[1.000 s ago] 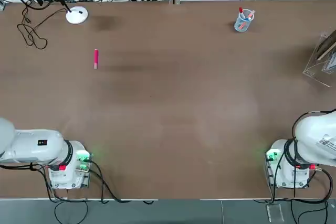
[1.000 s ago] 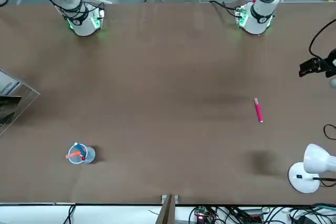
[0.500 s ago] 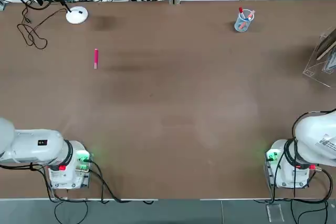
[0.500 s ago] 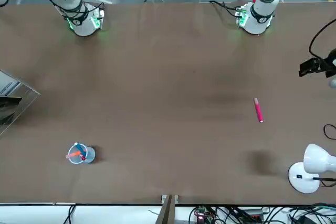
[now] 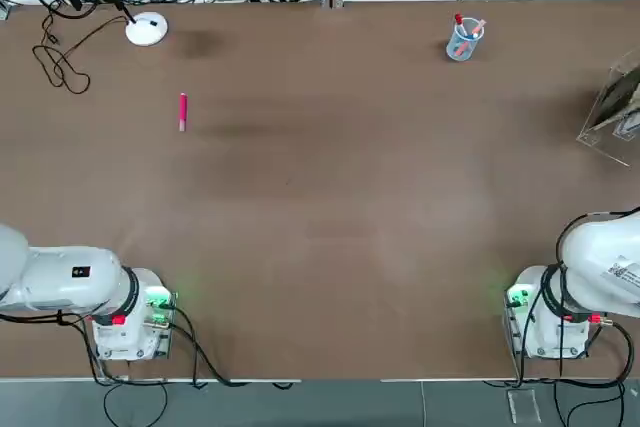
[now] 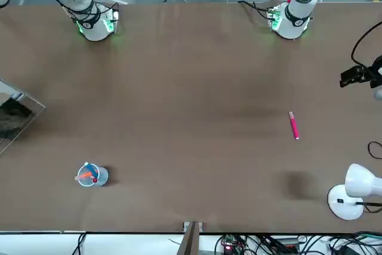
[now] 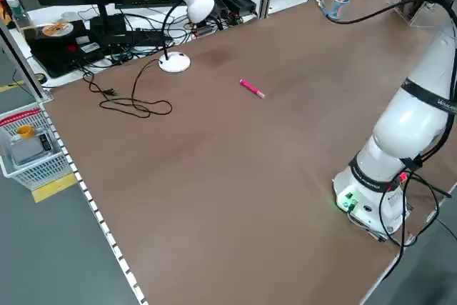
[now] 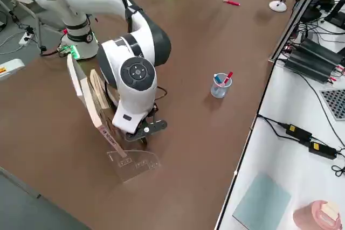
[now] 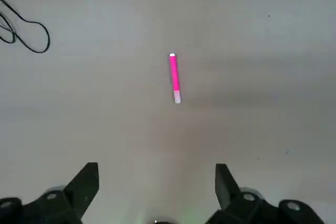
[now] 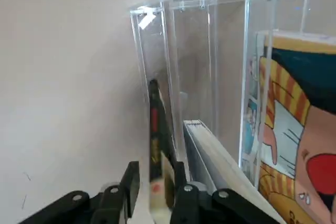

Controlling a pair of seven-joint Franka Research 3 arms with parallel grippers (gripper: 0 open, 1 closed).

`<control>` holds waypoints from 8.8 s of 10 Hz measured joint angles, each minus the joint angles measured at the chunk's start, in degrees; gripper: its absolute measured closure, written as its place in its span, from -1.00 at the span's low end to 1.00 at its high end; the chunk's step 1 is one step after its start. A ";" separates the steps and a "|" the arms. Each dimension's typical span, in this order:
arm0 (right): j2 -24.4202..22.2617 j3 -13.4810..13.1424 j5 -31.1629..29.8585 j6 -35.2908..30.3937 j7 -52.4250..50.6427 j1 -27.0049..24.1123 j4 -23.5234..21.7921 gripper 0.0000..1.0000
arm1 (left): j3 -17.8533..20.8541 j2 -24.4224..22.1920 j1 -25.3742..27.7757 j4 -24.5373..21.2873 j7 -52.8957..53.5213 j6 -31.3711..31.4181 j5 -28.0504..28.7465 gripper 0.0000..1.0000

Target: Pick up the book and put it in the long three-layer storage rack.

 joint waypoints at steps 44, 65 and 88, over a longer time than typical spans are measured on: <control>-4.61 2.68 -4.06 -2.14 -19.65 19.21 8.23 -1.00 | 0.17 -2.51 1.66 1.93 0.02 -0.86 -0.43 -0.98; -33.50 2.72 -4.20 -0.77 -5.76 29.98 -16.98 -1.00 | 0.28 -2.43 1.86 1.93 2.32 -0.58 -0.56 -0.98; -40.24 2.11 -4.18 2.68 -5.72 30.18 -24.09 -1.00 | 0.27 -2.18 1.83 1.92 2.47 -0.02 -0.56 -0.98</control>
